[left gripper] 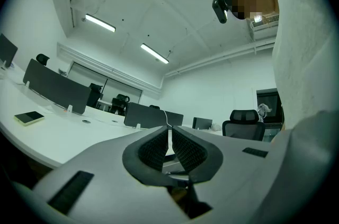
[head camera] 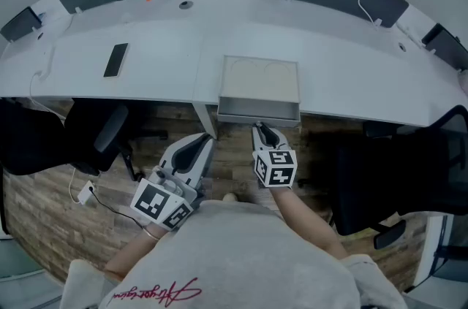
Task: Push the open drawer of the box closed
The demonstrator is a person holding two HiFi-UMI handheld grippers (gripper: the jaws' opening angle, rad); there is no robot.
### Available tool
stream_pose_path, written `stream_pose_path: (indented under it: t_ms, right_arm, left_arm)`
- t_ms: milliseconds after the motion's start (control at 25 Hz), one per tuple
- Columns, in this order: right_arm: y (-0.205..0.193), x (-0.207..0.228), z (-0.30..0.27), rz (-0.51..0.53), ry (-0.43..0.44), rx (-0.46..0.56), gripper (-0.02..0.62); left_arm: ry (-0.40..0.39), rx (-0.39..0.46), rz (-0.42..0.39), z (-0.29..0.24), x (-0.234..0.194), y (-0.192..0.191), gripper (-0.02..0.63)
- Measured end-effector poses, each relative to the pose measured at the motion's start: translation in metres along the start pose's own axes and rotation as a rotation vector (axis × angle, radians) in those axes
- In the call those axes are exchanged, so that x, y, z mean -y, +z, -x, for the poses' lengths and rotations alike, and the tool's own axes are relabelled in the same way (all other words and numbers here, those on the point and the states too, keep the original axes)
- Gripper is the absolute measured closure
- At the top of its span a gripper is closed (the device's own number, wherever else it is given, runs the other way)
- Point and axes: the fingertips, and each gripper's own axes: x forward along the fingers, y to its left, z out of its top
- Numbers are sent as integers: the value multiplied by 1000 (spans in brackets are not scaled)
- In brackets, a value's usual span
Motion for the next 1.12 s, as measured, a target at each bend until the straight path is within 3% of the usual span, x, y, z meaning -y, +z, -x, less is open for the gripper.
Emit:
stream_pose_path:
  t_ms: [1120]
  right_arm:
    - [8, 8, -15, -6, 1, -3, 525]
  left_arm:
    - [8, 1, -5, -5, -9, 1, 569]
